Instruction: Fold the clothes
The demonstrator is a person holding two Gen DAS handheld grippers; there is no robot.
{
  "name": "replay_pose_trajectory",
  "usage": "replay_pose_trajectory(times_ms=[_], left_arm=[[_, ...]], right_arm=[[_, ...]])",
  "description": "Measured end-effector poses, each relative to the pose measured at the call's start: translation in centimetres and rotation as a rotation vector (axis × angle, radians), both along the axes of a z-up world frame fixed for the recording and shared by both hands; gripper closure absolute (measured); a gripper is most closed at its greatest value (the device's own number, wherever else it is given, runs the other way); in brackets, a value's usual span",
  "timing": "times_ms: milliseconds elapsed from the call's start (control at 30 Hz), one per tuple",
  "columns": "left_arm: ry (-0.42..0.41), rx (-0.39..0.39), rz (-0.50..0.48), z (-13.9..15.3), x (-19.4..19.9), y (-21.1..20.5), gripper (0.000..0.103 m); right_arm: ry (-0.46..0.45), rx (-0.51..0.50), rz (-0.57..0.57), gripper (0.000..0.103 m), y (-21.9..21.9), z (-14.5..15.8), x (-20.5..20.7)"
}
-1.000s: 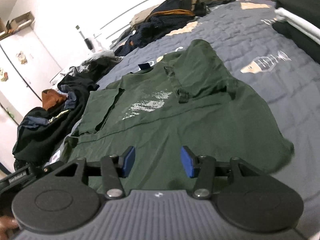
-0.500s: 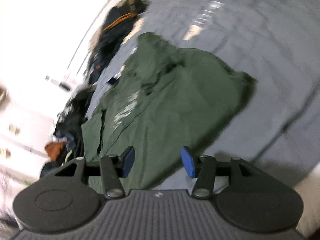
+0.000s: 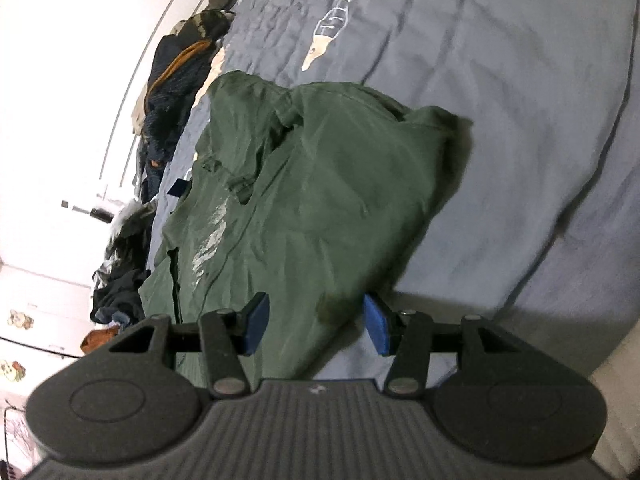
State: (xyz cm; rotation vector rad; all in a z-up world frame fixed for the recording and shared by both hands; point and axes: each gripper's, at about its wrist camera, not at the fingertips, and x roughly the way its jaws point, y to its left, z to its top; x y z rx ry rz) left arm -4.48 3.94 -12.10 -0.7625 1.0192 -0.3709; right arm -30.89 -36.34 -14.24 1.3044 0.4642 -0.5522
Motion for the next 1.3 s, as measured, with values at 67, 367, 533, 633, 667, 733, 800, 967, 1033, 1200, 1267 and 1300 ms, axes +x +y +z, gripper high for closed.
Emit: replay_pose_trajectory(times_ms=[67, 367, 533, 633, 667, 733, 800, 967, 1033, 1200, 1267, 1300], left_arm=[[0.003, -0.006, 0.010, -0.3, 0.2, -0.1, 0.039], [-0.023, -0.029, 0.087, -1.5, 0.9, -0.3, 0.074], [-0.074, -0.080, 0.097, -0.6, 0.5, -0.4, 0.076], [-0.056, -0.047, 0.076, -1.0, 0.9, -1.2, 0.076], [-0.039, -0.044, 0.076, -1.4, 1.0, -1.3, 0.076], [-0.023, -0.044, 0.082, -2.0, 1.1, -1.6, 0.076], [-0.030, -0.043, 0.084, -2.0, 1.2, -1.9, 0.075], [-0.039, -0.044, 0.086, -2.1, 1.6, -2.5, 0.074], [-0.041, -0.041, 0.092, -2.1, 1.6, -2.4, 0.080], [-0.037, -0.043, 0.105, -2.1, 1.4, -2.1, 0.089], [-0.041, -0.044, 0.105, -2.0, 1.2, -2.0, 0.091], [-0.041, -0.045, 0.106, -1.9, 1.1, -1.9, 0.092]], right_arm=[[0.004, 0.000, -0.009, 0.052, -0.3, -0.3, 0.3], [-0.039, 0.044, -0.071, 0.050, -1.2, -1.5, 1.1], [-0.150, 0.043, -0.083, 0.050, -1.2, -0.3, 0.9], [-0.113, 0.038, -0.059, 0.050, -1.4, -0.7, 1.6], [-0.093, 0.050, -0.062, 0.050, -1.5, -1.1, 1.7], [-0.087, 0.081, -0.080, 0.050, -1.6, -2.0, 1.9], [-0.092, 0.081, -0.088, 0.049, -1.7, -2.2, 2.1], [-0.102, 0.077, -0.103, 0.049, -1.9, -2.4, 2.5], [-0.085, 0.058, -0.095, 0.054, -1.9, -2.1, 2.6], [-0.054, 0.062, -0.106, 0.092, -1.9, -2.3, 2.2], [-0.061, 0.059, -0.110, 0.094, -1.8, -2.1, 1.9], [-0.063, 0.053, -0.111, 0.095, -1.7, -1.9, 1.8]])
